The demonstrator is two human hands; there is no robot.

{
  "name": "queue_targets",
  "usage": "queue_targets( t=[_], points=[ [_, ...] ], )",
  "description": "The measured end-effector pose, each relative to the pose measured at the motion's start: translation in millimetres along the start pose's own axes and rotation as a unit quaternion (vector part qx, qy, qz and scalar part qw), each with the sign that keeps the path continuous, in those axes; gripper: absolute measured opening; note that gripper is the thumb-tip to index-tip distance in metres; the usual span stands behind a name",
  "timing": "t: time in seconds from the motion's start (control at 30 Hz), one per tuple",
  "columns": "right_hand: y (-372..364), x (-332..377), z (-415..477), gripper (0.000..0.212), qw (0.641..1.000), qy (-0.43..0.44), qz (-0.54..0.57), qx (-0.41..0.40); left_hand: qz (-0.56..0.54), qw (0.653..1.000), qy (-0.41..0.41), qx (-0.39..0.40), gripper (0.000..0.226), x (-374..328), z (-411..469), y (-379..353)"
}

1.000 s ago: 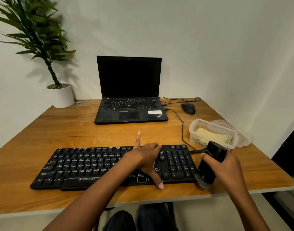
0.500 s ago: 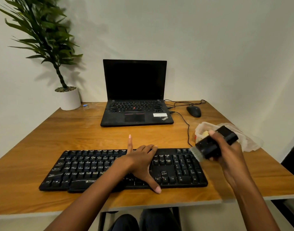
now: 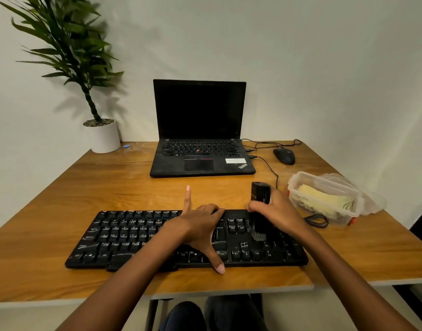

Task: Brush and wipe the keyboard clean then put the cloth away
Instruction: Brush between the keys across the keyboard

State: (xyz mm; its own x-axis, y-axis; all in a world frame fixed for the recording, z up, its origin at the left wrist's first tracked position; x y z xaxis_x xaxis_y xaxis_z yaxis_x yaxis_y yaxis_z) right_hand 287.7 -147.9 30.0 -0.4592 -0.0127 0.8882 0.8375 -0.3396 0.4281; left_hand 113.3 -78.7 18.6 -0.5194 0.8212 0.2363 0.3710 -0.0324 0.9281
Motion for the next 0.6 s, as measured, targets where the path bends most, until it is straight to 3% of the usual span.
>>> queue_targets(
  t=[0.13, 0.33, 0.47, 0.6],
  points=[
    [5, 10, 6, 0.027, 0.993, 0.049, 0.055, -0.096, 0.008, 1.0, 0.006, 0.017, 0.133, -1, 3, 2],
    [-9, 0, -10, 0.031, 0.997, 0.05, -0.052, -0.023, 0.012, 0.999, 0.02, 0.026, 0.134, -3, 3, 2],
    [1, 7, 2, 0.032, 0.994, 0.071, -0.002, -0.089, 0.01, 0.999, 0.02, 0.031, 0.134, -3, 3, 3],
    [-4, -1, -9, 0.028, 0.999, 0.033, -0.011, 0.004, 0.008, 0.999, 0.018, 0.033, 0.134, -3, 3, 3]
  ],
)
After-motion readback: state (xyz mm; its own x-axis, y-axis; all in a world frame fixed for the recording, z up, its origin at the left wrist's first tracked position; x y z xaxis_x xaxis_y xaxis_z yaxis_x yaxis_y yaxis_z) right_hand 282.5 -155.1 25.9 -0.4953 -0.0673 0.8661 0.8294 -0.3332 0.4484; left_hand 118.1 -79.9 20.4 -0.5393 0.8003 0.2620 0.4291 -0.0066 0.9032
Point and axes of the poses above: each hand's wrist, its own z-axis towards the middle knuckle, its own y-axis out of the back of the hand, x = y × z, the point moved 1 cm from there along z, towards the middle knuckle, and after that the axes turned 11 degrees about z, right-handed, at the moved point
